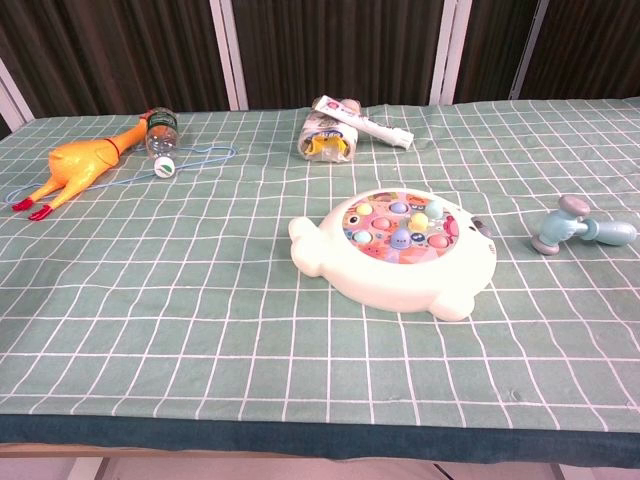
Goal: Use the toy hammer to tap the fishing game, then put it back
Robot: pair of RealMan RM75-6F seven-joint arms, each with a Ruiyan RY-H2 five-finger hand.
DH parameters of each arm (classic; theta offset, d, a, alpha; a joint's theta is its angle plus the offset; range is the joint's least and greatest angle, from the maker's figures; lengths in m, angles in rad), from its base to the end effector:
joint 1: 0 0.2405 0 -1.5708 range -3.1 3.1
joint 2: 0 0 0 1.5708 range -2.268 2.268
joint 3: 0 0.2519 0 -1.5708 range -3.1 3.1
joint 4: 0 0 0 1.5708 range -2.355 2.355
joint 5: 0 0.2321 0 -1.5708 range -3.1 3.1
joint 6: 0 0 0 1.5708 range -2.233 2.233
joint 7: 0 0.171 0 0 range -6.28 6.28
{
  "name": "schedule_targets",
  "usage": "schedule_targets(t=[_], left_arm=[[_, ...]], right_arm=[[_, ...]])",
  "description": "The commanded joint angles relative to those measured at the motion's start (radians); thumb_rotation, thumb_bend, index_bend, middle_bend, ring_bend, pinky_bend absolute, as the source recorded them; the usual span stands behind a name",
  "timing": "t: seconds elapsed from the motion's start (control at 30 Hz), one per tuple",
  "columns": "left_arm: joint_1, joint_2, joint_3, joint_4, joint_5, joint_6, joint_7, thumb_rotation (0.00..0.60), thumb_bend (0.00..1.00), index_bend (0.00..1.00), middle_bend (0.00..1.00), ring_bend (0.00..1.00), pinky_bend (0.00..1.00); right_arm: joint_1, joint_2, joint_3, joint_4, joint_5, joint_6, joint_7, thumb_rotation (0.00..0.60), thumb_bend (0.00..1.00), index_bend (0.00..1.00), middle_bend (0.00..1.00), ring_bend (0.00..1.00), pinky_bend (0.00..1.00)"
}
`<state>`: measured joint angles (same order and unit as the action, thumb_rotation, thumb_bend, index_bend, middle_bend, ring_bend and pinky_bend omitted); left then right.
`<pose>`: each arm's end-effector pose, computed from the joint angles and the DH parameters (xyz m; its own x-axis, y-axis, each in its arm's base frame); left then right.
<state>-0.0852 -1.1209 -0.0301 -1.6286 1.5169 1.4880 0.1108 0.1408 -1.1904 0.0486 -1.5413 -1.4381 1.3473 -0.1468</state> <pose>-0.3108 0.2047 0.1307 0.4806 0.0172 0.8768 0.8768 -0.0287 -0.4800 -0.3301 -0.2267 0.1029 0.5164 -0.1184 0.8481 -0.8549 -0.0131 0.5186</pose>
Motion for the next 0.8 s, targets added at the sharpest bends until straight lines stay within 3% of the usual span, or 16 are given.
schedule_targets(t=[0.03,0.13,0.33,0.57,0.8], left_arm=[[-0.001,0.001,0.000,-0.001,-0.001,-0.002,-0.001,0.600,0.55,0.14,0.04,0.03,0.32],[-0.002,0.001,-0.001,-0.001,-0.001,-0.001,-0.004,0.600,0.55,0.14,0.05,0.03,0.32],[-0.003,0.006,-0.001,-0.003,0.001,0.000,-0.018,0.600,0.55,0.14,0.04,0.03,0.32],[0.004,0.017,0.005,-0.005,0.009,0.009,-0.043,0.600,0.54,0.15,0.05,0.03,0.32],[0.009,0.023,0.009,-0.004,0.023,0.023,-0.063,0.600,0.55,0.16,0.05,0.03,0.32]], right_arm=[[0.002,0.000,-0.001,0.000,0.003,-0.005,-0.003,0.600,0.15,0.28,0.19,0.02,0.00],[0.006,-0.008,0.002,0.012,0.005,-0.006,-0.008,0.600,0.15,0.29,0.19,0.02,0.00],[0.035,-0.036,0.017,0.074,0.018,-0.054,0.068,0.600,0.19,0.41,0.18,0.02,0.00],[0.110,-0.067,0.054,0.130,0.028,-0.140,0.153,0.600,0.23,0.42,0.18,0.02,0.00],[0.188,-0.109,0.078,0.172,0.076,-0.252,0.118,0.600,0.24,0.42,0.18,0.02,0.00]])
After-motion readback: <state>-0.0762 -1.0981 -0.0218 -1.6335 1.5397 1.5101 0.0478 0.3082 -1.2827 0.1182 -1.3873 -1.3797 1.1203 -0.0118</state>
